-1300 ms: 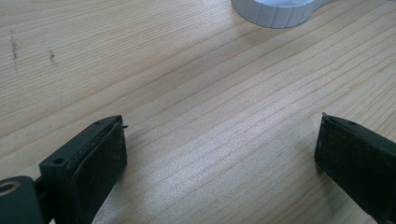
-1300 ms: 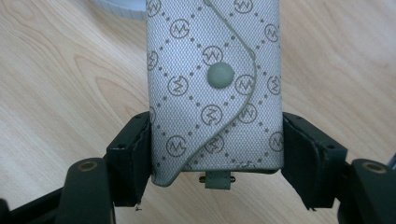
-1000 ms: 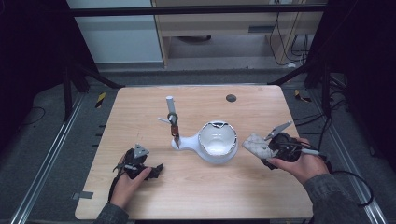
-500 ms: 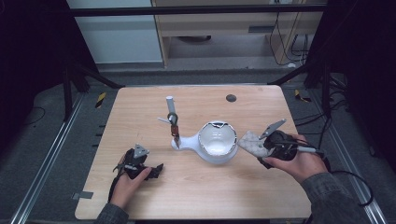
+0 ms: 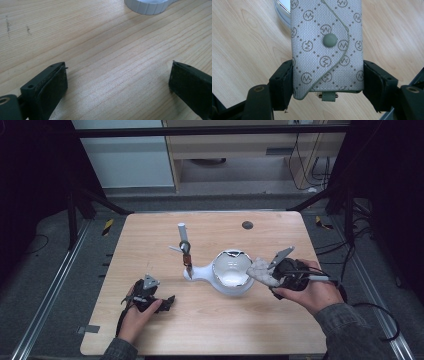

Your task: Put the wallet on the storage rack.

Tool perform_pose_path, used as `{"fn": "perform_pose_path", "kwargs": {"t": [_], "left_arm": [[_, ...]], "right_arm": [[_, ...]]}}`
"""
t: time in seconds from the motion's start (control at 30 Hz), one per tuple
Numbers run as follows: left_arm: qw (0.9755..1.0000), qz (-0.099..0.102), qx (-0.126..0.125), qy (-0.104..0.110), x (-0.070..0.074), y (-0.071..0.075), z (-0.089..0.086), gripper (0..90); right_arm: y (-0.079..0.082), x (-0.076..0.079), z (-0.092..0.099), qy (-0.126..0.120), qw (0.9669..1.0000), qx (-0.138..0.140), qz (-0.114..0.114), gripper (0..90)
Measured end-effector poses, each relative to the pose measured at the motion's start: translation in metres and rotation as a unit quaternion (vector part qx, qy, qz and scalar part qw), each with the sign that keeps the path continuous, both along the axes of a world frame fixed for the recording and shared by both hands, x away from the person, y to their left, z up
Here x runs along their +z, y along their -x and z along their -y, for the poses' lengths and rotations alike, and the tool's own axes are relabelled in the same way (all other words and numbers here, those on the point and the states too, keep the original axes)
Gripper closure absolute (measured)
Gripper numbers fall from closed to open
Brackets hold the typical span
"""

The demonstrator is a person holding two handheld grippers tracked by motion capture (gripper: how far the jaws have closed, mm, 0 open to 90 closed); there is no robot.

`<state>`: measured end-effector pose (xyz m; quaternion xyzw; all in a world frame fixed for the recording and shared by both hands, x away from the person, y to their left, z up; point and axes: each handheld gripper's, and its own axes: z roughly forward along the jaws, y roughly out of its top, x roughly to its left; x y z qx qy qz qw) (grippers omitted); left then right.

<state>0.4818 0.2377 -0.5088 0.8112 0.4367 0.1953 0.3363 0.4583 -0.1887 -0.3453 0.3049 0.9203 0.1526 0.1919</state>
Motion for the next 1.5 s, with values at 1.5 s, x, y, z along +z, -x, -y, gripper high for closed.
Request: {"fn": "perform_pose_path", "kwargs": {"t": [1.5], "left_arm": [[1.0000,0.001,-0.001,0.000,0.000,0.000,0.000,0.9]], "right_arm": [[-0.033,-0.019,-0.079,0.083,0.9942,0.051,-0.045,31.2]]}}
